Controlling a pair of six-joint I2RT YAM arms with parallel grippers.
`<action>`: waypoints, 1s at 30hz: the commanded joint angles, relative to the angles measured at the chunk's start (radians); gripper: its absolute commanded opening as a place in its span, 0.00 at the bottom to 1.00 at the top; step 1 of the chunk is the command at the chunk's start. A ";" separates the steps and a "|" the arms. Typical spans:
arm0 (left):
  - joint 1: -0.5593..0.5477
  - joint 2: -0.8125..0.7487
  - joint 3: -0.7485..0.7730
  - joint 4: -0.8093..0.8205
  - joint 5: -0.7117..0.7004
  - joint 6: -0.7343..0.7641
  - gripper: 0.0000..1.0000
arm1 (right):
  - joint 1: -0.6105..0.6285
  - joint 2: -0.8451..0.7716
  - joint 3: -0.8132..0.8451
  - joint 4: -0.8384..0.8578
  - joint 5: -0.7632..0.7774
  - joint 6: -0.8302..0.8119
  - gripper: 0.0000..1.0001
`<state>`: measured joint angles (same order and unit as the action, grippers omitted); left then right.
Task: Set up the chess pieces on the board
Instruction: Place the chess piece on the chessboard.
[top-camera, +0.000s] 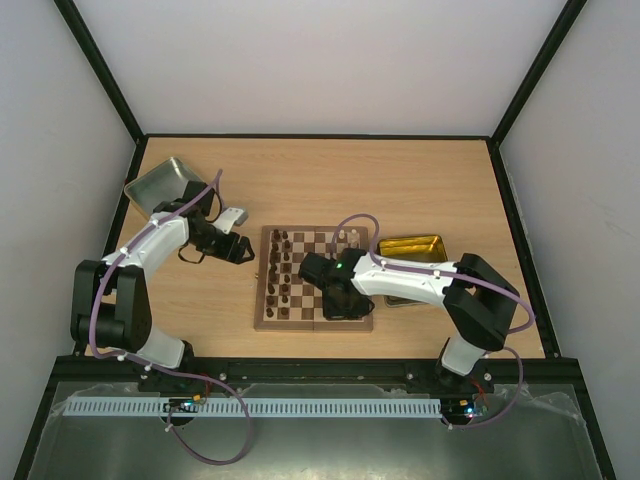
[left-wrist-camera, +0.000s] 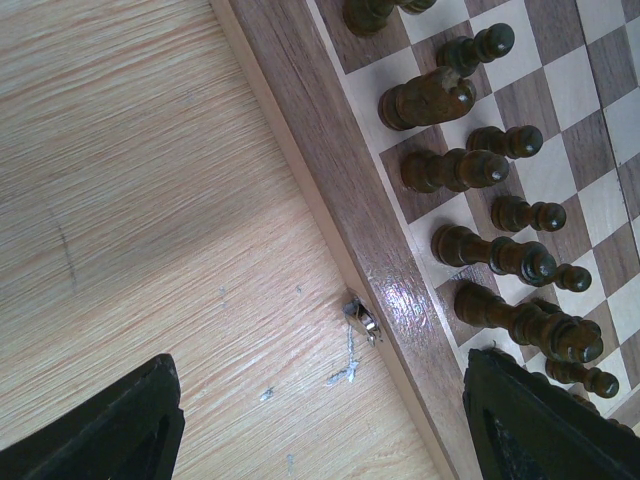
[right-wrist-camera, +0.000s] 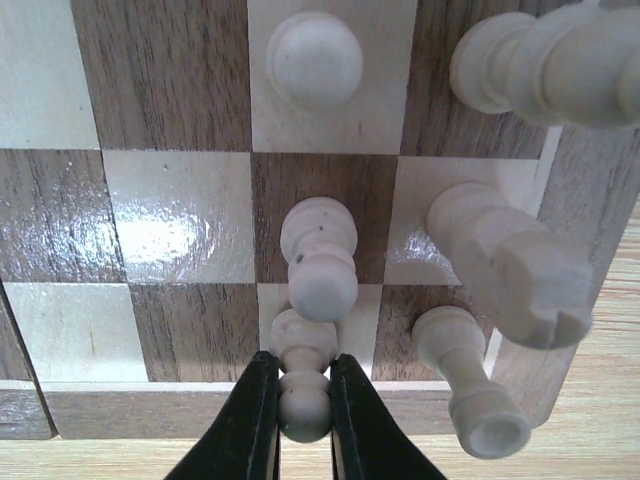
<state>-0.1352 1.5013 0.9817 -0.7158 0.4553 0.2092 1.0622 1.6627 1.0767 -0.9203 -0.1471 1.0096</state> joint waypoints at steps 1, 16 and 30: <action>-0.004 -0.004 -0.008 -0.007 0.007 0.007 0.77 | -0.010 0.003 -0.012 0.006 0.020 -0.003 0.09; -0.004 0.002 -0.007 -0.005 0.008 0.007 0.77 | -0.011 0.000 -0.016 0.006 -0.001 -0.014 0.16; -0.004 -0.003 -0.006 -0.007 0.012 0.009 0.77 | -0.009 -0.014 -0.016 -0.002 -0.022 -0.025 0.19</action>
<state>-0.1352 1.5017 0.9817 -0.7158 0.4553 0.2096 1.0542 1.6627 1.0630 -0.9070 -0.1799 0.9905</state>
